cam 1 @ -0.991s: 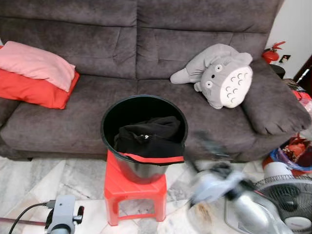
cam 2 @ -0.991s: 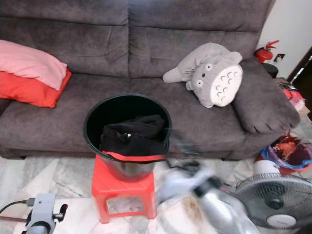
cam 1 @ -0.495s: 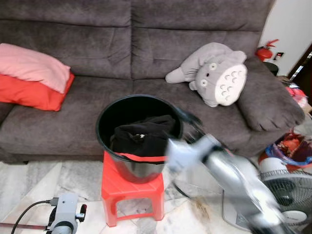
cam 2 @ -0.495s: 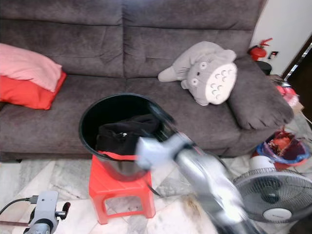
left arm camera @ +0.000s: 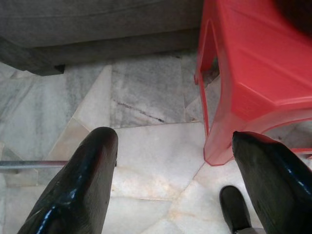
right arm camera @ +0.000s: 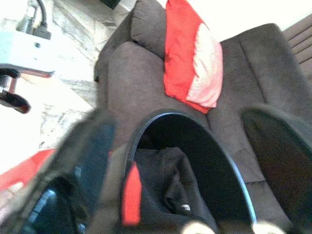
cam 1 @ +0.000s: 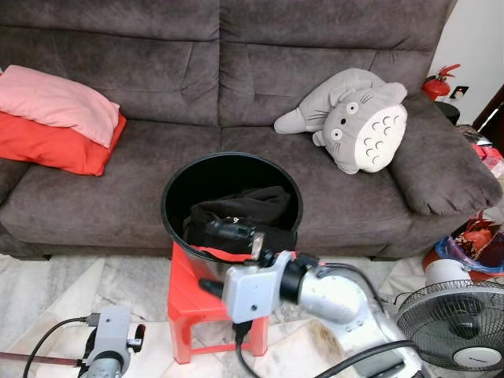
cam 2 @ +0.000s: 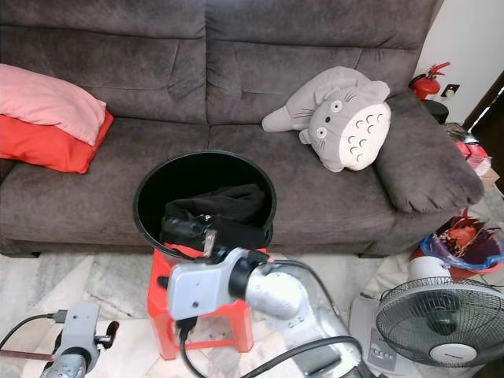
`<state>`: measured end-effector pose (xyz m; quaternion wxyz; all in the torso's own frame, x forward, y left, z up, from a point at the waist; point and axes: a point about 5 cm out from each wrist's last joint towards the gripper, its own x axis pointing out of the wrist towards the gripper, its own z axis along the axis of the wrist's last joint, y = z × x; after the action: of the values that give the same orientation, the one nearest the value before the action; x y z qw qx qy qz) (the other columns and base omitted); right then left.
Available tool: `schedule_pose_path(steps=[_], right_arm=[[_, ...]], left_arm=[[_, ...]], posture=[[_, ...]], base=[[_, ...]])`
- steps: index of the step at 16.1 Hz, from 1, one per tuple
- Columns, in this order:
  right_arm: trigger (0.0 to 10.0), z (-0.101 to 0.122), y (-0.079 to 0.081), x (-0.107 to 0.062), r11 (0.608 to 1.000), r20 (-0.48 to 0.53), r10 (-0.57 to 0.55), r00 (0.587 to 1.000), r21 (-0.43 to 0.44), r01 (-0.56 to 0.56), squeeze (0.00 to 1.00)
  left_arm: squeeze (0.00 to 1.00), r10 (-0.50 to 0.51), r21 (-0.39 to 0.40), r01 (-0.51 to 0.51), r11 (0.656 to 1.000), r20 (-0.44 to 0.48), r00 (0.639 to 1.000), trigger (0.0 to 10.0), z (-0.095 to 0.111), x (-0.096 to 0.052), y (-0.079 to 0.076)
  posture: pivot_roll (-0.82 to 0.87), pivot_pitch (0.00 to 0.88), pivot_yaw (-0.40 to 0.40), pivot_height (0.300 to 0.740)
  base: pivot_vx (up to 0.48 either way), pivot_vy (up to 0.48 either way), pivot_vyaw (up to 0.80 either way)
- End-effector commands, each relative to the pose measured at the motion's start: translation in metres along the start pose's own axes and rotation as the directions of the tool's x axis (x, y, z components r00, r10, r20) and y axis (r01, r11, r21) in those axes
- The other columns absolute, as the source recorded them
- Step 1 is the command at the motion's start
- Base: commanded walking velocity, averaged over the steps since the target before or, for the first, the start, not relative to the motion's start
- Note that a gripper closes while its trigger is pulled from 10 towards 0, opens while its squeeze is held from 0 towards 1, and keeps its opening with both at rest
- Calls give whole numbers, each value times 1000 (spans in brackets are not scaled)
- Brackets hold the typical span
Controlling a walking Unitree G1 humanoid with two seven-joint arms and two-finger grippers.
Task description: Hang hanger
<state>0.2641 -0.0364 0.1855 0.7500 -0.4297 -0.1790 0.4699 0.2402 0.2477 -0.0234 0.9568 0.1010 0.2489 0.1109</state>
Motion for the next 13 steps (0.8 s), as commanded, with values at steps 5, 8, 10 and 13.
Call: schedule_pose_path(steps=[5,8,10,13], right_arm=[[10000,-28,-23,-32,913,-173,-407,897,-39,407,1000],[10000,-51,-24,-82,735,-402,-677,616,-338,587,0],[10000,-69,-5,-96,776,-500,-630,594,-374,508,0],[10000,-92,15,-111,808,-572,-589,571,-412,421,0]], left_arm=[[0,-10,3,11,1000,-30,999,10000,-8,-3,-2],[0,-9,0,9,1000,-40,999,10000,-10,-3,-2],[0,-13,0,13,1000,-45,999,10000,-11,-3,-3],[0,-16,-1,16,1000,-46,999,10000,-11,-3,-4]], posture=[[-109,194,-16,740],[-118,195,-17,740],[-115,193,-18,740],[-116,191,-18,740]], base=[[0,0,0],[0,0,0],[0,0,0],[0,0,0]])
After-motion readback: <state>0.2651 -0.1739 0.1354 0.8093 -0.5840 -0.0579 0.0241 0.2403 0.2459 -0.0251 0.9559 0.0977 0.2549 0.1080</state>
